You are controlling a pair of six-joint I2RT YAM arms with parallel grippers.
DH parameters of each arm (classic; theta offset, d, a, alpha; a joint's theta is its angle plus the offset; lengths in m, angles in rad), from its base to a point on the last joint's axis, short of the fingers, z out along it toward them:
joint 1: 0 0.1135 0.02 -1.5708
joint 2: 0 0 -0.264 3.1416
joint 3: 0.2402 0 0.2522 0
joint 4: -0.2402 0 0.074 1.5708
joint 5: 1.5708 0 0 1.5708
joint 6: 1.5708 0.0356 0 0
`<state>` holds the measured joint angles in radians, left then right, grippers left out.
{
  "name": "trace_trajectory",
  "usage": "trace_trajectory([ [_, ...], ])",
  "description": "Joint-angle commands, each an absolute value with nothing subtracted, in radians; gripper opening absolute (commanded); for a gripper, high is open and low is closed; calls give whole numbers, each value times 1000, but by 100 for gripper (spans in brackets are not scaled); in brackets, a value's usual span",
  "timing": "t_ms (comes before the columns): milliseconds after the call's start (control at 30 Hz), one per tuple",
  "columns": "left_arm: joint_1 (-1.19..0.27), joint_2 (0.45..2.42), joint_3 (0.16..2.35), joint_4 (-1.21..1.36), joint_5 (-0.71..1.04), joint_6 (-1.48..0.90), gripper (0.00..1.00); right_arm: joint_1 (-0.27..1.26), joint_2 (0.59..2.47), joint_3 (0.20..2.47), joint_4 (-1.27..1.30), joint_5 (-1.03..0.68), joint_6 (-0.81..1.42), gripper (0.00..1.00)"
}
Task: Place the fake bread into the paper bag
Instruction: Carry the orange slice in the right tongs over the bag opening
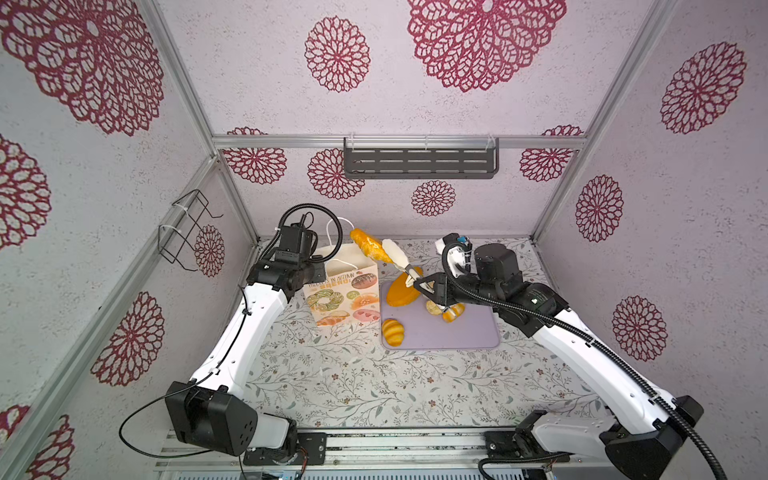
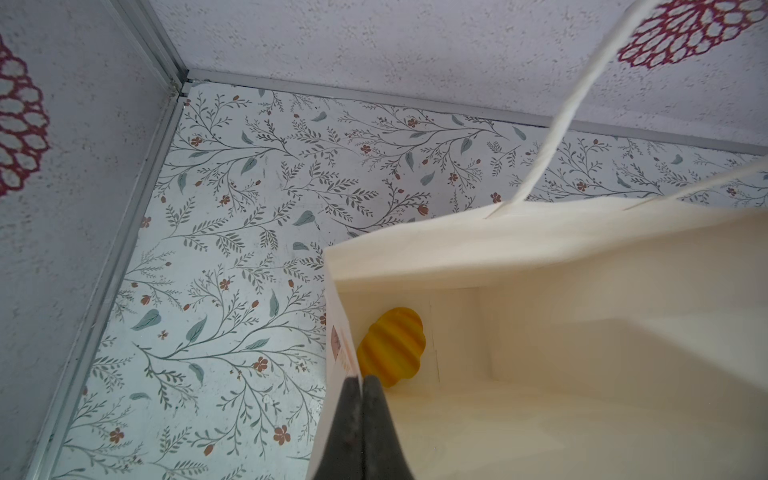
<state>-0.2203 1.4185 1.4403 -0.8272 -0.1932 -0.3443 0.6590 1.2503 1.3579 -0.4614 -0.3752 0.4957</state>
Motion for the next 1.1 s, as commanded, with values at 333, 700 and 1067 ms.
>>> trace_trajectory([
  [333, -229, 1412, 1439, -827, -196, -334, 0, 721, 1315, 1447, -395, -398, 433, 0],
  [700, -228, 1413, 1439, -826, -195, -334, 0, 737, 1389, 1503, -412, -373, 406, 0],
  [1067, -227, 1414, 1438, -826, -193, -334, 0, 738, 1458, 1562, -460, -342, 360, 0],
])
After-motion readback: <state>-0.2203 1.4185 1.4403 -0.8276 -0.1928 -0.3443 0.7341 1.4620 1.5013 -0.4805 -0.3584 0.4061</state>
